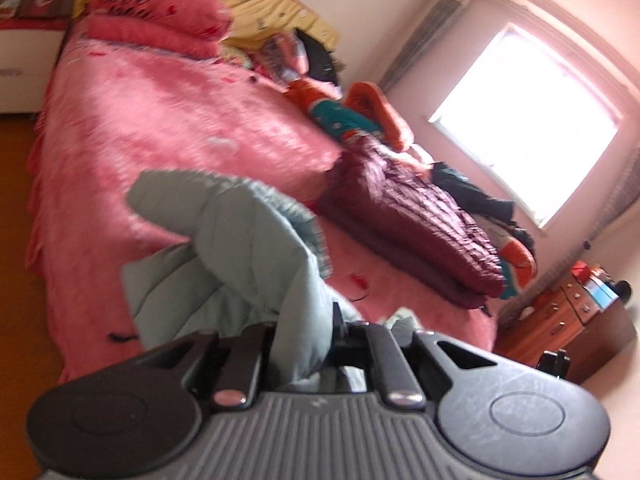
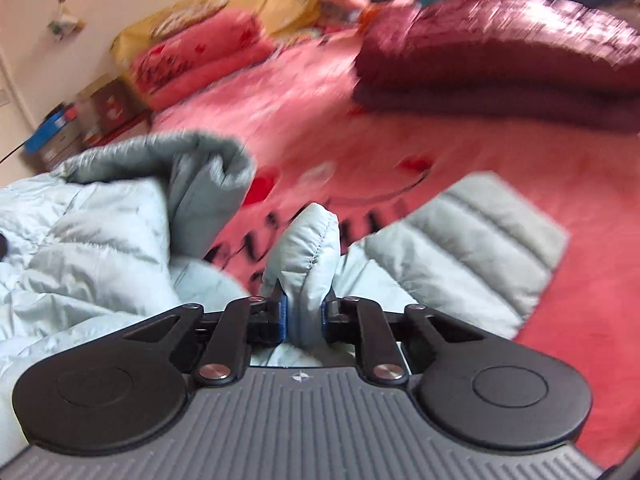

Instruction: Fold large clothes

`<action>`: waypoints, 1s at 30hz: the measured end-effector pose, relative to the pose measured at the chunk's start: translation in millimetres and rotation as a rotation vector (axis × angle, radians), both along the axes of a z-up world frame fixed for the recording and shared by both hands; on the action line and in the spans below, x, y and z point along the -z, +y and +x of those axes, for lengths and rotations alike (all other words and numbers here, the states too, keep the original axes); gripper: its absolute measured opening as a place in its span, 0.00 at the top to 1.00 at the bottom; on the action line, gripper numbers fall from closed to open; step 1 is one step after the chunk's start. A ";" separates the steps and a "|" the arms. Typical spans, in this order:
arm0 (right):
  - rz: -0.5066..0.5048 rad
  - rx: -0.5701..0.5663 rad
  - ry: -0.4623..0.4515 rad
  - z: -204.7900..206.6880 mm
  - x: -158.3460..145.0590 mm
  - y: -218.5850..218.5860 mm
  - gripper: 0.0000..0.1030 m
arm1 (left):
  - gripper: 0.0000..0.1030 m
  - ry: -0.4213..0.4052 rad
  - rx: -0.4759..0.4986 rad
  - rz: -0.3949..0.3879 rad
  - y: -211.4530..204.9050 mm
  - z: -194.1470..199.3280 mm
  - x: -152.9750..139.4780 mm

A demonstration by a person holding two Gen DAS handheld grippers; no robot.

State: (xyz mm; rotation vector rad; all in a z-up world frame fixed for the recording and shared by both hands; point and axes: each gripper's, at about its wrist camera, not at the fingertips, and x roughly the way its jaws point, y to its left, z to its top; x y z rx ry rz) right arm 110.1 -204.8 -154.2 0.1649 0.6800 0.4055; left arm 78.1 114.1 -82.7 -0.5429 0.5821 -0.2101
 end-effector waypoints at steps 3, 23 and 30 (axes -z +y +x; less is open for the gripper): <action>-0.049 0.148 -0.121 -10.1 -25.2 -29.0 0.88 | 0.93 -0.066 0.057 0.004 -21.1 14.8 -18.4; -0.226 0.801 -0.297 39.8 6.9 -181.2 0.88 | 0.93 -0.055 -0.126 0.178 -57.6 159.5 51.5; -0.298 0.807 -0.253 87.8 17.1 -187.9 0.88 | 0.87 0.102 -0.273 0.119 -26.6 197.3 91.7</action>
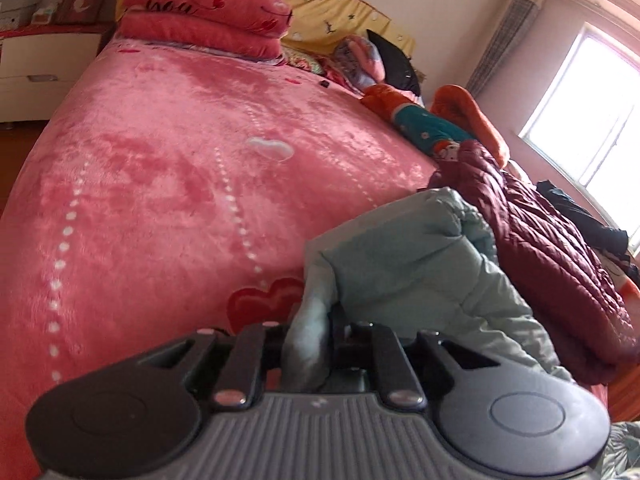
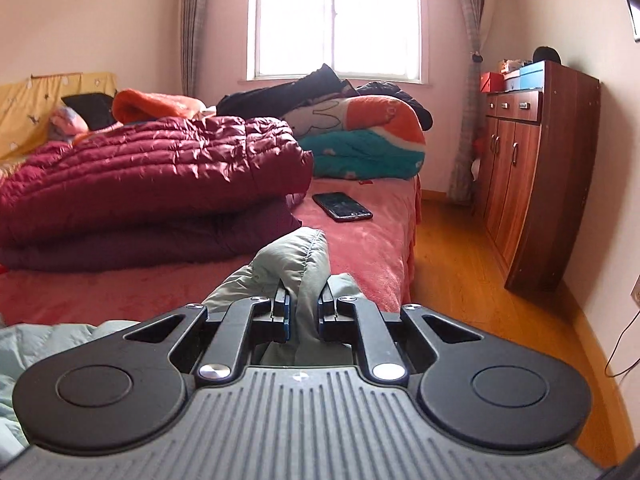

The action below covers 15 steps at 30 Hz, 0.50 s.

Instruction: Fold large clothes

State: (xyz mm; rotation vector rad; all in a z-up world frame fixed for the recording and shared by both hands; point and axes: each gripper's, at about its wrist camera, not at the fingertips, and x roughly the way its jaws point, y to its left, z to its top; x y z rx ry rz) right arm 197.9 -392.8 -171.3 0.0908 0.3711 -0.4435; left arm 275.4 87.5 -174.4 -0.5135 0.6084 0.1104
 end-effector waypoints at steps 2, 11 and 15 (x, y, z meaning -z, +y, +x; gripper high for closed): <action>-0.009 0.005 0.012 6.4 1.9 0.5 0.88 | 0.82 0.031 -0.040 -0.028 7.9 4.4 7.4; 0.134 -0.016 -0.025 6.2 3.6 -4.5 0.29 | 0.52 -0.011 -0.064 -0.037 -3.1 -34.3 -11.3; 0.148 -0.039 -0.063 -9.9 -2.3 4.4 0.21 | 0.37 -0.087 -0.026 0.015 -16.2 -65.0 -39.6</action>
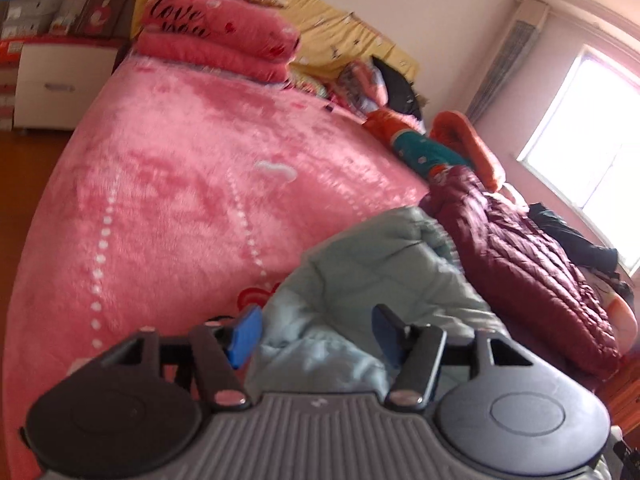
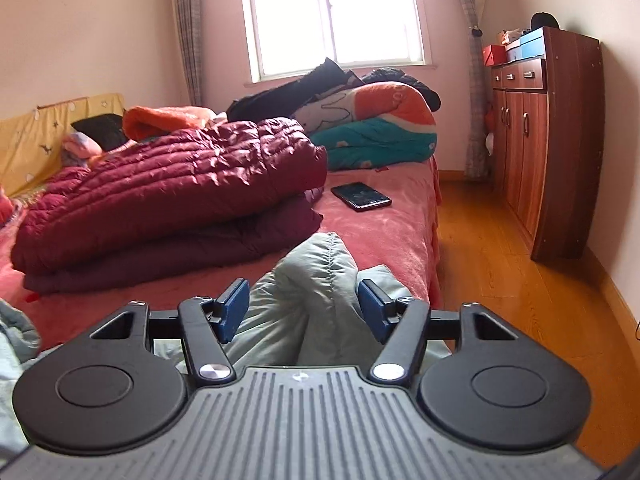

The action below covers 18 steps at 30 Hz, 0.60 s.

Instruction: Fold large clothes

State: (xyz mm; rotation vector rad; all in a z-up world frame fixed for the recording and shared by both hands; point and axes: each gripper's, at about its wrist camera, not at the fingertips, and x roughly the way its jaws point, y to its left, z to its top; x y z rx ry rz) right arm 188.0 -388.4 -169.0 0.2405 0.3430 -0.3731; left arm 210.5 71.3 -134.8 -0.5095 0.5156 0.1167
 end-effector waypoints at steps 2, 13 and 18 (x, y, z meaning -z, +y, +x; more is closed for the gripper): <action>0.027 0.003 -0.025 -9.9 -3.8 0.4 0.14 | 0.35 -0.036 0.027 0.018 -5.7 -15.7 -14.3; 0.136 -0.051 -0.110 -74.2 -19.3 9.8 0.05 | 0.30 -0.072 0.206 0.077 -28.9 -91.6 -49.1; 0.151 -0.096 -0.101 -89.8 -20.9 17.9 0.05 | 0.30 -0.059 0.280 0.111 -37.4 -120.0 -47.1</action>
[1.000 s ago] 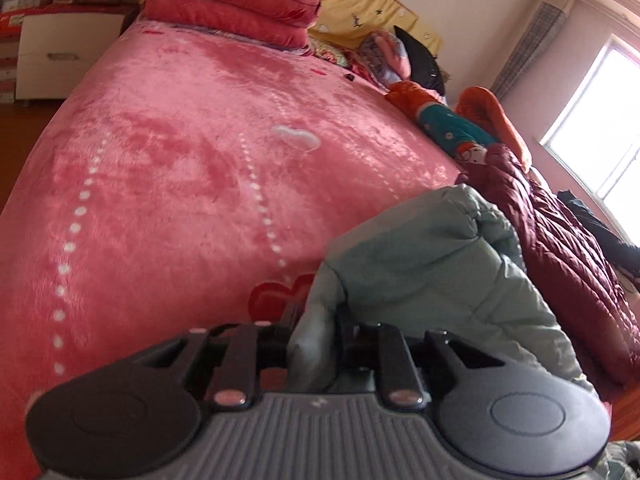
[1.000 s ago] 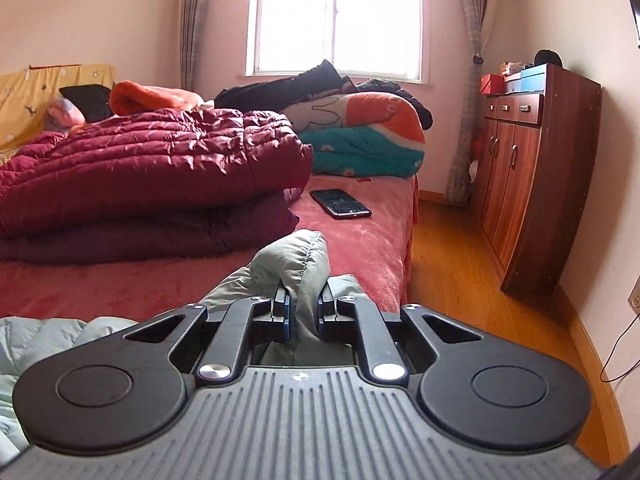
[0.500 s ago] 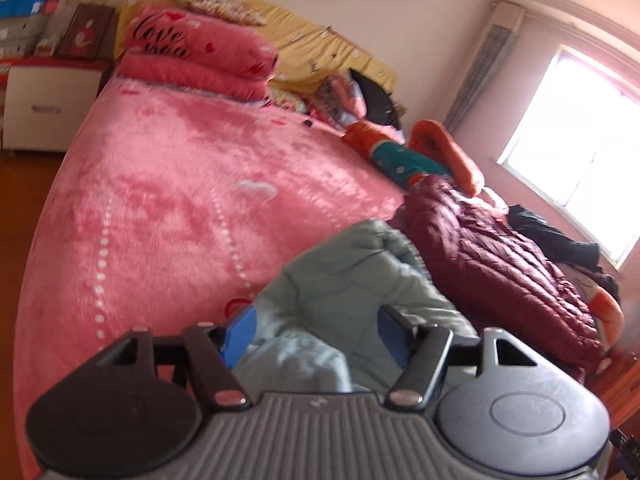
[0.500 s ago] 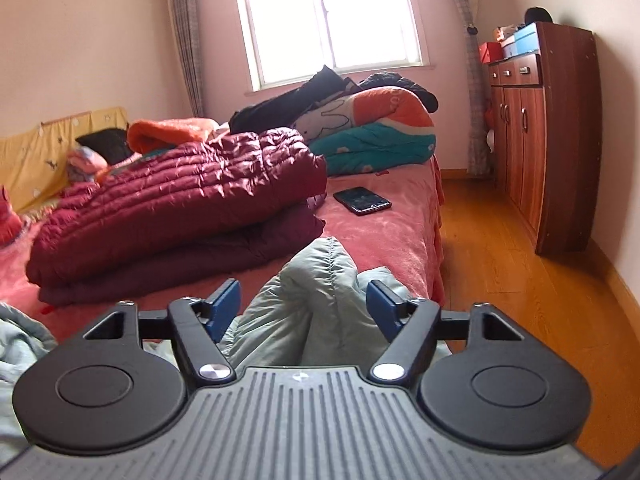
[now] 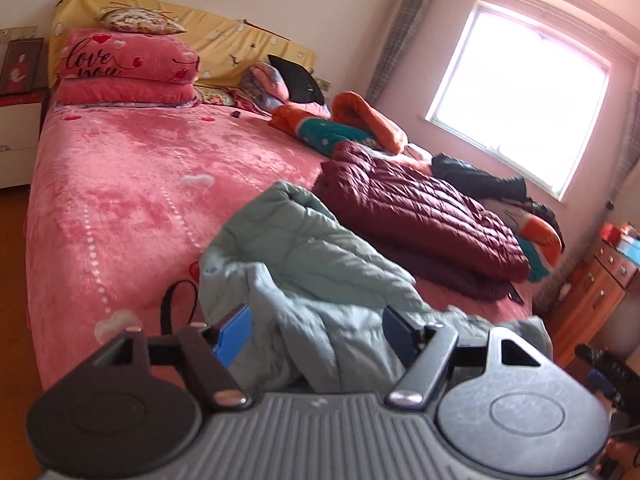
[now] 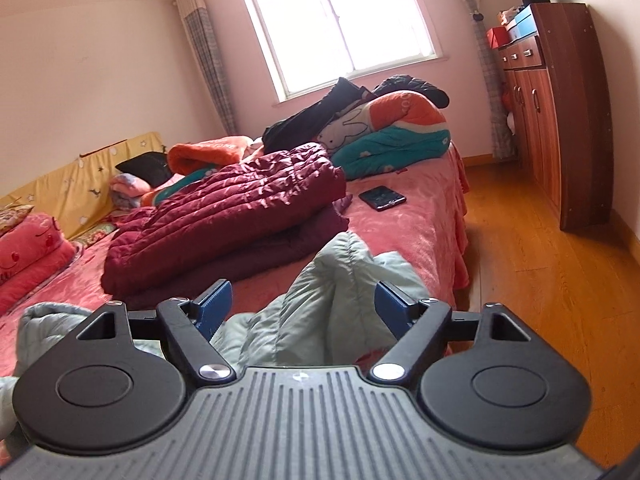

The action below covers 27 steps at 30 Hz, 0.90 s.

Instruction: Fold large clothes

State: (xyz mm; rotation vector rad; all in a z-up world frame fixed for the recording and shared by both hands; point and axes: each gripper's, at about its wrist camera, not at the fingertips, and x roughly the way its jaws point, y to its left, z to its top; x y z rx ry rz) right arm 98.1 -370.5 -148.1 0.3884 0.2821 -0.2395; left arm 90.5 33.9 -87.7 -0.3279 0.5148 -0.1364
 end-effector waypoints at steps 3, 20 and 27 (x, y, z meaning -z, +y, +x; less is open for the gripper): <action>0.032 -0.040 0.009 -8.5 0.8 4.9 0.04 | 0.30 -0.002 0.023 0.037 -0.6 -19.9 0.2; 0.372 -0.219 0.181 54.7 53.3 37.7 0.00 | 0.23 0.024 0.080 -0.015 24.9 -89.7 6.0; 0.369 -0.355 0.107 57.1 44.6 61.6 0.65 | 0.21 0.006 0.056 -0.018 28.4 -93.6 4.5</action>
